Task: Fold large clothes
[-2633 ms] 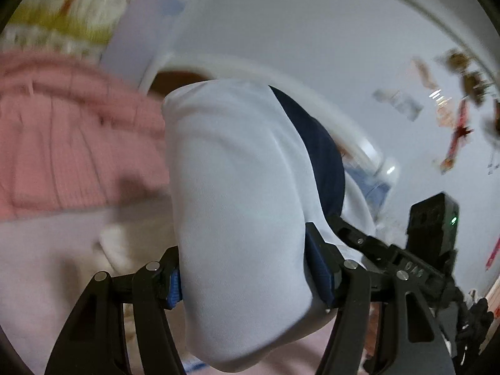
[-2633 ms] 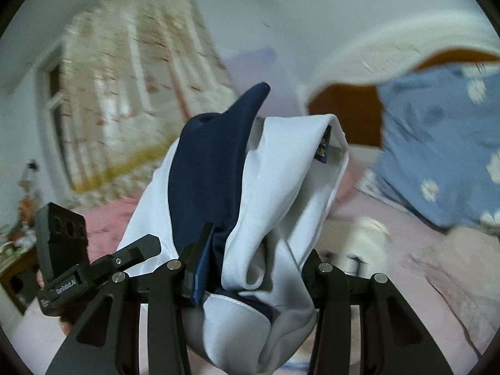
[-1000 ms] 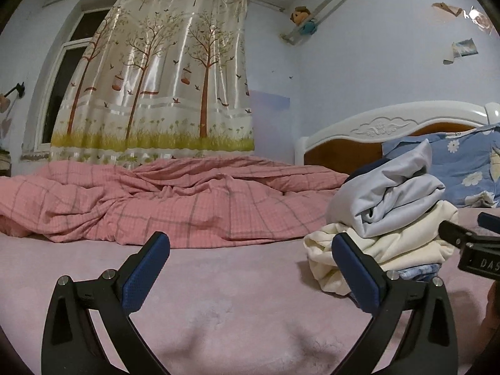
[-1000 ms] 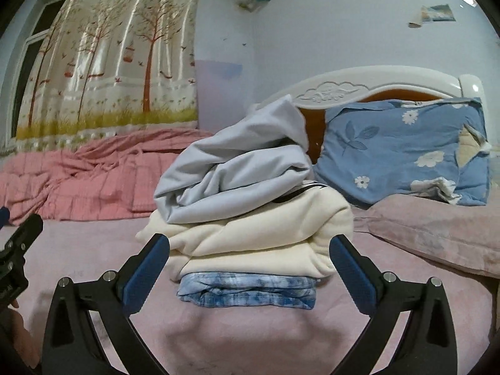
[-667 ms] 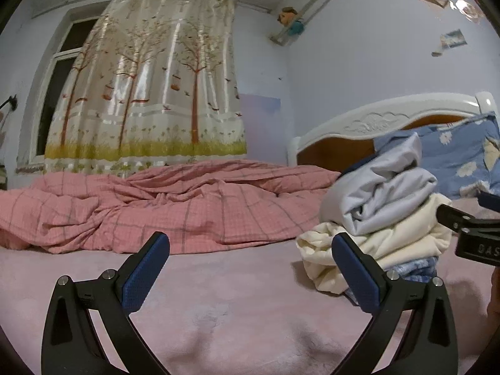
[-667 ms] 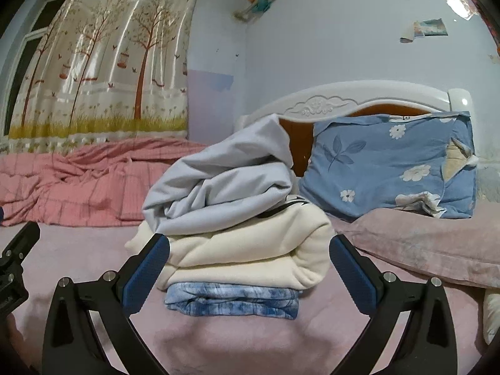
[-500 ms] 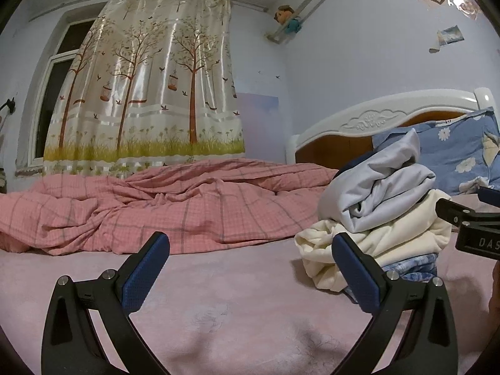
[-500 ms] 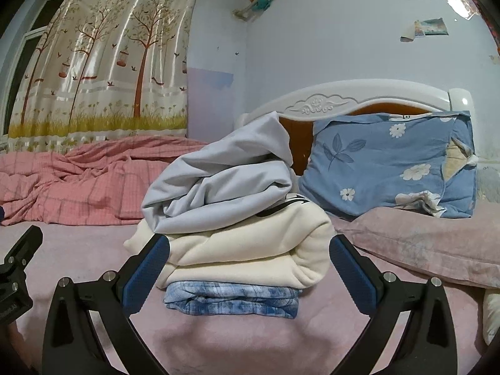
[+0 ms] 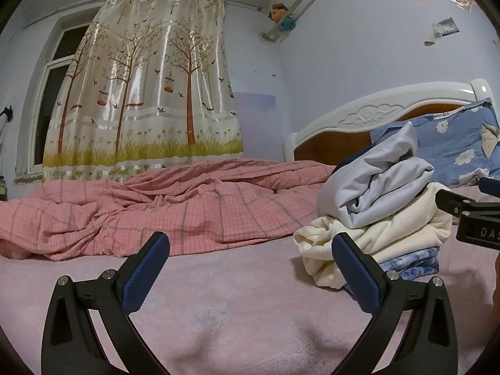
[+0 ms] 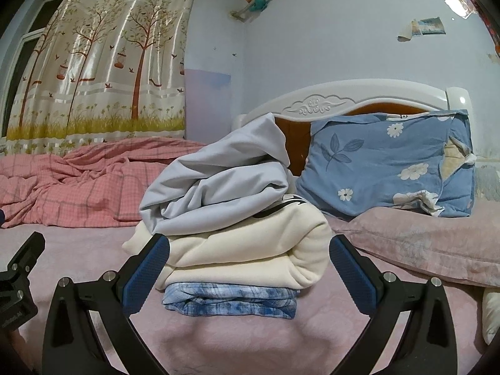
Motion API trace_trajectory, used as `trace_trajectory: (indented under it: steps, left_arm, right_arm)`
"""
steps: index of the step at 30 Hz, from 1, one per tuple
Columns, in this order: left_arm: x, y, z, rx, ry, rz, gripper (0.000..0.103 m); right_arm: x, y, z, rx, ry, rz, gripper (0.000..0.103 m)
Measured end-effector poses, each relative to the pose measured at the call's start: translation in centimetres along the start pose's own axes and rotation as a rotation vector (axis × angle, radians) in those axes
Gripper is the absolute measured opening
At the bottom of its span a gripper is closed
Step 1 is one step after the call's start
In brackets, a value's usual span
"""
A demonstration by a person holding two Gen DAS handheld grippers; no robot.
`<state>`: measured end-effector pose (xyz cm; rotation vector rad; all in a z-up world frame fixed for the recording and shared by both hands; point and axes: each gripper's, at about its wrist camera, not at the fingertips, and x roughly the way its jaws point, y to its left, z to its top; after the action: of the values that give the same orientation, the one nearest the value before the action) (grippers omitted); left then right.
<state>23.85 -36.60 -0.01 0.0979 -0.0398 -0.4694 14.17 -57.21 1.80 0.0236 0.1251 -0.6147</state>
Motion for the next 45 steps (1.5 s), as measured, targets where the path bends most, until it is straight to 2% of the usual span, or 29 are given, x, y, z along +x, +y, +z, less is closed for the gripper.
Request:
trace_trajectory:
  steps: [15, 19, 45]
  left_arm:
    - [0.1, -0.1, -0.1, 0.007, 0.018, -0.004, 0.103]
    - [-0.2, 0.3, -0.1, -0.013, -0.004, -0.014, 0.103]
    - [-0.6, 0.4, 0.0, -0.001, -0.007, -0.015, 0.103]
  right_arm:
    - [-0.2, 0.3, 0.0, -0.034, -0.01, 0.008, 0.103]
    - [0.0, 0.4, 0.0, -0.028, 0.004, 0.012, 0.103]
    - [-0.6, 1.2, -0.4, -0.047, -0.001, 0.021, 0.103]
